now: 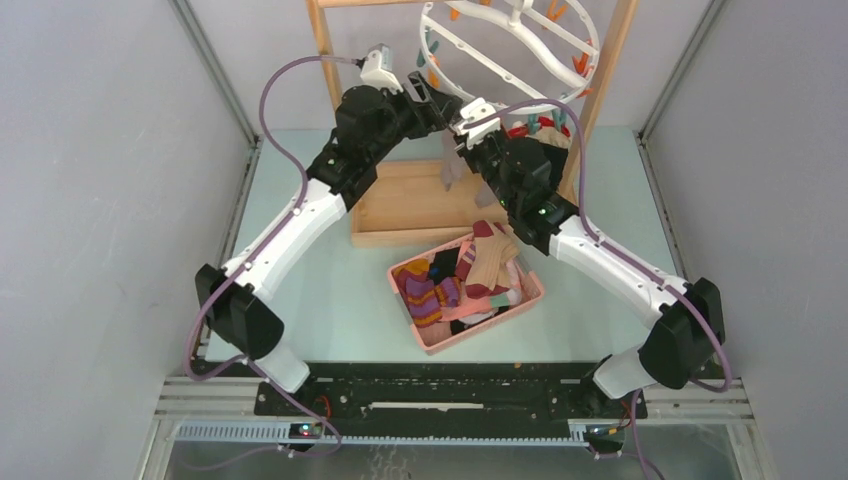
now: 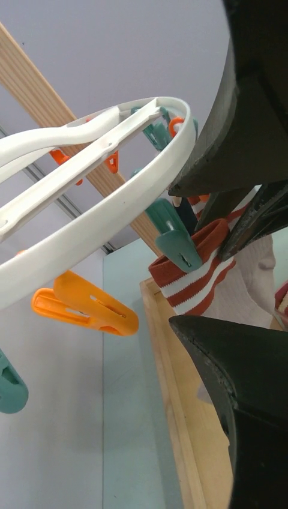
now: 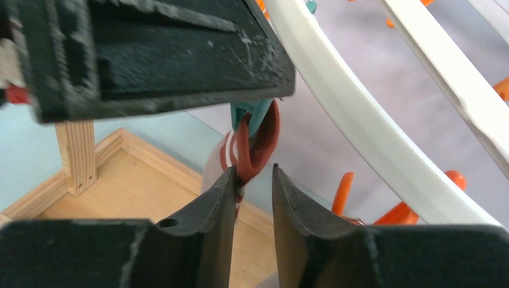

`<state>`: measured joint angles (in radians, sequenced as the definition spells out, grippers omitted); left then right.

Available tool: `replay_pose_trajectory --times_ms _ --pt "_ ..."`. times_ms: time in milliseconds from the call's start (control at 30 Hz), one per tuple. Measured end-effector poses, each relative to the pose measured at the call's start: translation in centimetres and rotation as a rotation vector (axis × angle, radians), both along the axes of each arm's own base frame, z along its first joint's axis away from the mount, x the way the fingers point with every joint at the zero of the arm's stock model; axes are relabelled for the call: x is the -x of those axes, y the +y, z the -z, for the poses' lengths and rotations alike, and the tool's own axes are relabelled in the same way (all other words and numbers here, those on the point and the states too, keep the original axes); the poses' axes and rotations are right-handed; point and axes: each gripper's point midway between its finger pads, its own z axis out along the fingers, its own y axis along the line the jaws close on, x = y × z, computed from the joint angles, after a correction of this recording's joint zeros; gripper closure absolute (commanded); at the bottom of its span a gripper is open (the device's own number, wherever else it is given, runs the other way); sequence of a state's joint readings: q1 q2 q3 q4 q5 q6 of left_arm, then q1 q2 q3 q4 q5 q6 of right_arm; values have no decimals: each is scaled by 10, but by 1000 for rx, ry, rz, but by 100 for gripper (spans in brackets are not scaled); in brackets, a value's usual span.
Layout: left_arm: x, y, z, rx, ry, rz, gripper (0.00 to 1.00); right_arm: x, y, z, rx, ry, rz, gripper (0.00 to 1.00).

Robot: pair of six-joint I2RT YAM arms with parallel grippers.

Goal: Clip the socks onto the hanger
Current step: Clamp the sock onto the hanger, then adjust the hanger on the clothesline.

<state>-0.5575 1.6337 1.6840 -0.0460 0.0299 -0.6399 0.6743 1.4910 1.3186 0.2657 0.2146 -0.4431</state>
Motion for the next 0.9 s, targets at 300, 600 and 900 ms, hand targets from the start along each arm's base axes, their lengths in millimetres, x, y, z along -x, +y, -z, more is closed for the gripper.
replay_pose_trajectory --times_ms 300,600,900 --pt "29 14 -6 19 -31 18 21 30 -24 3 -40 36 -30 37" --pt "55 22 19 -1 -12 58 22 76 -51 1 -105 88 -137 34" --pt "108 57 49 -59 -132 67 22 115 -47 16 -126 158 -281 30"
